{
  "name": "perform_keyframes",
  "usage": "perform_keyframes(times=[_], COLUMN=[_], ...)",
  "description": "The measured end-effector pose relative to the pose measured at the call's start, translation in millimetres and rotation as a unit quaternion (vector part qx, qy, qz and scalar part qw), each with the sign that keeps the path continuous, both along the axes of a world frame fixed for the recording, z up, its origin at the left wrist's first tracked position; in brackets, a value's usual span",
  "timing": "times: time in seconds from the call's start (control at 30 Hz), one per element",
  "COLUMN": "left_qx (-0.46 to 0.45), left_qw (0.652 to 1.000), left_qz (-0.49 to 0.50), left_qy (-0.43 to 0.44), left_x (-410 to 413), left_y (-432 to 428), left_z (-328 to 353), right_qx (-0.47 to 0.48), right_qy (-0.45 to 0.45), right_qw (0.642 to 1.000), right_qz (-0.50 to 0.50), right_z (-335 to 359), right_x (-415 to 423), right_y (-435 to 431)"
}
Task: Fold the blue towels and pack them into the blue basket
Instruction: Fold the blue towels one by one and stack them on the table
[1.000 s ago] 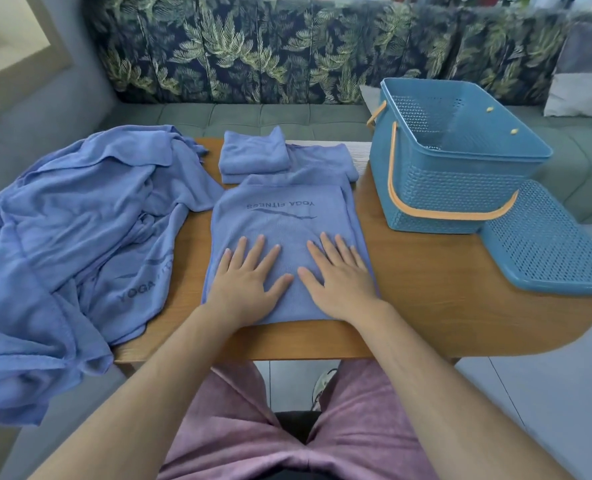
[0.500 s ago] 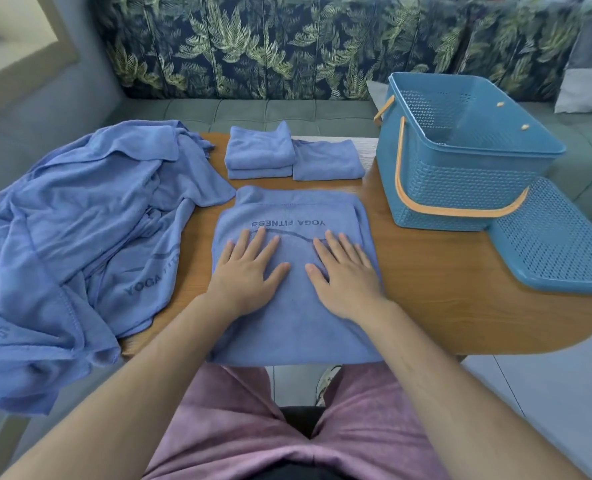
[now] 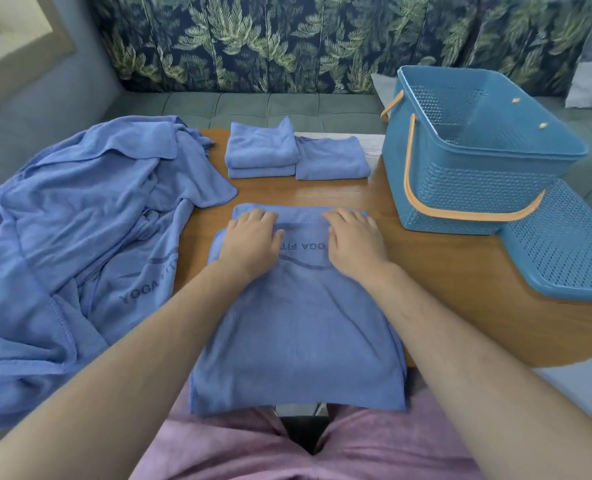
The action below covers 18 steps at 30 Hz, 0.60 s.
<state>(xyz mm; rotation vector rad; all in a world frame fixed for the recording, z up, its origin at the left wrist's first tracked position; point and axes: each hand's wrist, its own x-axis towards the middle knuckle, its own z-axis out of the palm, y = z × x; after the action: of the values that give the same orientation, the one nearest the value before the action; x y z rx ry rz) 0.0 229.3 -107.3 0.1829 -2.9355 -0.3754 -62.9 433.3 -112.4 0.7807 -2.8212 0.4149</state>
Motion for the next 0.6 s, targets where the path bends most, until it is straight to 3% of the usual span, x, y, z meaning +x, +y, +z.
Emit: perform_keyframes(times=[0.2,0.37,0.47,0.6], left_qx=[-0.021,-0.031,0.015,0.116], left_qw=[0.997,0.995,0.995,0.979], left_qz=[-0.041,-0.049,-0.060,-0.103], left_qy=[0.062,0.078,0.081,0.132], left_x=[-9.3,-5.2,0.7,7.5], left_y=[-3.5,-25.9,-52.9,-67.3], left_z=[-10.2,-2.0,-7.6,-13.5], right_qx=[-0.047,-0.111,-0.173,-0.263], right_qy=[0.073,0.020,-0.055,-0.067], right_qw=[0.994,0.993,0.983,0.962], right_qz=[-0.059,-0.034,0.027,-0.003], right_z=[-16.0,-14.6,-12.0,-11.6], right_x=[-5.4,-13.5,-23.9,-26.3], right_y=[4.3,20.0,41.9,57.0])
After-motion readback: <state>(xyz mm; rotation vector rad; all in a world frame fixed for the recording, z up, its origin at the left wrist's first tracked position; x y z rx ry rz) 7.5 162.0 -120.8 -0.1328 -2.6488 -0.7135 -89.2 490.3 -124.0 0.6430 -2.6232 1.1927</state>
